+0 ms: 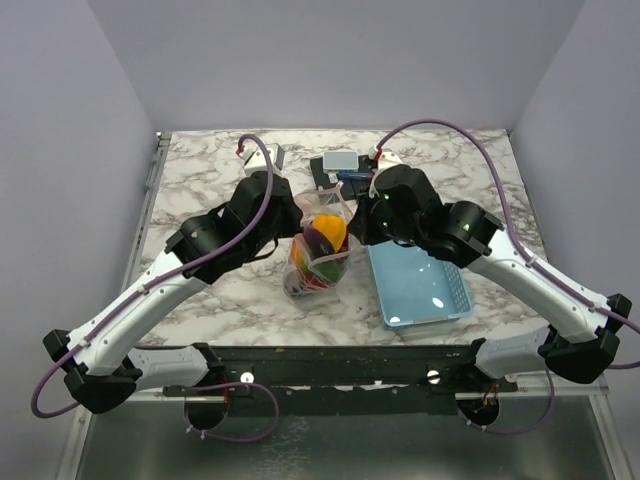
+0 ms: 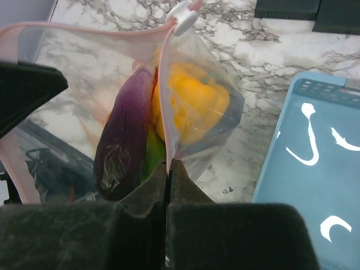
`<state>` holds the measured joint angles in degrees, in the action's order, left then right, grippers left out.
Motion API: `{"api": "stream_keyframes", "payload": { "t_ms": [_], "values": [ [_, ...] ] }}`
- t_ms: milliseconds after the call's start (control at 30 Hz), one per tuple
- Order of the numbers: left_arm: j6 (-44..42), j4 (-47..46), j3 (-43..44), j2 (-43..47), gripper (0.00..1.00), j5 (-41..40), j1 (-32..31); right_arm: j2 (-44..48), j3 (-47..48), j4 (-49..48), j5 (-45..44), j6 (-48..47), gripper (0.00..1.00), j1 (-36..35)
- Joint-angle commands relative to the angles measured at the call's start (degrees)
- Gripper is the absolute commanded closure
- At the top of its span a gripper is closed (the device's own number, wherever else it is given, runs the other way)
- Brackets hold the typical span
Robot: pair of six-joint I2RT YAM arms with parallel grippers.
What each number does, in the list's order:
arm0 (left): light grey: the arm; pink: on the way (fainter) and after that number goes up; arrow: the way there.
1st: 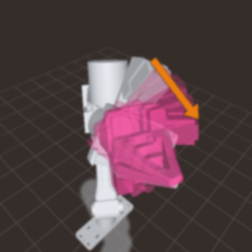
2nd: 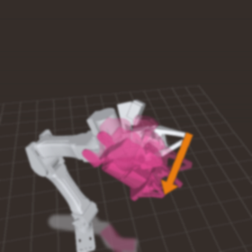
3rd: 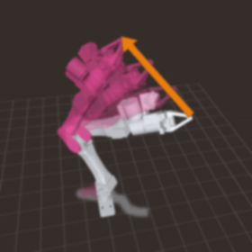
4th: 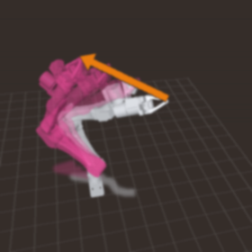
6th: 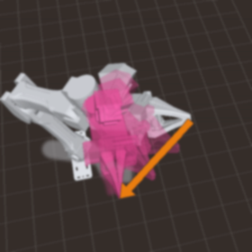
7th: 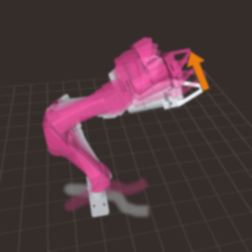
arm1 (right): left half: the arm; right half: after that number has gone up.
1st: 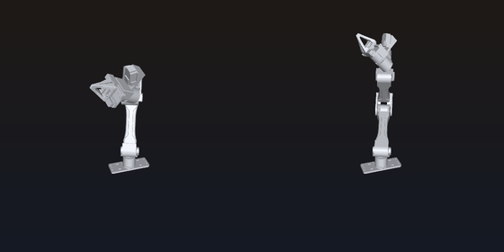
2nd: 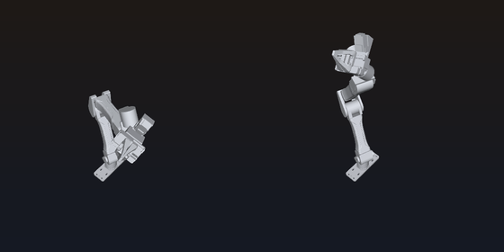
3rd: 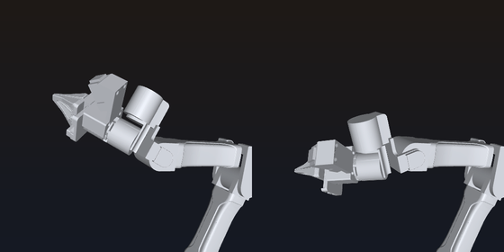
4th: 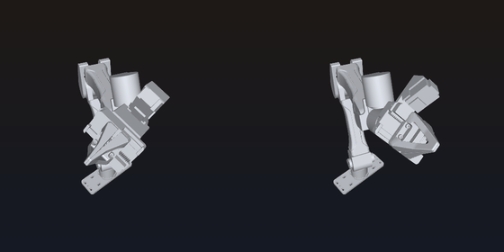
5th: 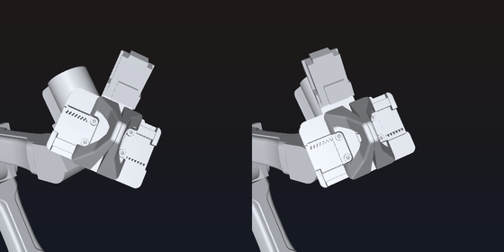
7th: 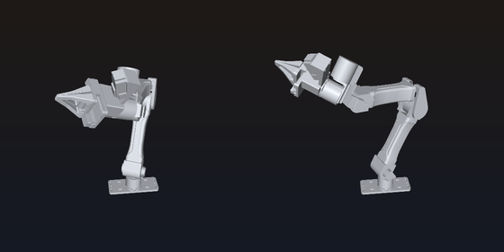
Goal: Place the food in the zip-top bag and seal the zipper
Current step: Adjust the zipper food storage bag at the center of the board.
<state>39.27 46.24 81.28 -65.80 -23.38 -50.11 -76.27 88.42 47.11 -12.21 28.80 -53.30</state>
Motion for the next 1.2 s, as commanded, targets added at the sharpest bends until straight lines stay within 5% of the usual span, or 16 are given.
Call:
{"api": "stream_keyframes", "payload": {
  "t_ms": [0,500,833,1167],
  "values": [
    [-3.7,-2.01,3.95,-1.78,1.0,4.68,2.7,2.53,-1.5,-4.49,-3.12,4.93,0.99,-2.6],
    [-8.53,-3.21,0.44,-4.63,1.0,13.86,7.17,5.8,-12.53,-12.81,-12.82,16.65,0.99,-8.76],
    [-11.14,-3.93,-2.7,-2.4,1.0,15.0,7.14,6.25,-9.58,-12.22,-14.57,8.15,0.54,-8.7],
    [-13.86,-3.92,-4.1,-1.35,1.0,15.93,7.14,7.27,-2.44,-8.58,-11.65,-10.93,0.47,-8.39]
  ]
}}
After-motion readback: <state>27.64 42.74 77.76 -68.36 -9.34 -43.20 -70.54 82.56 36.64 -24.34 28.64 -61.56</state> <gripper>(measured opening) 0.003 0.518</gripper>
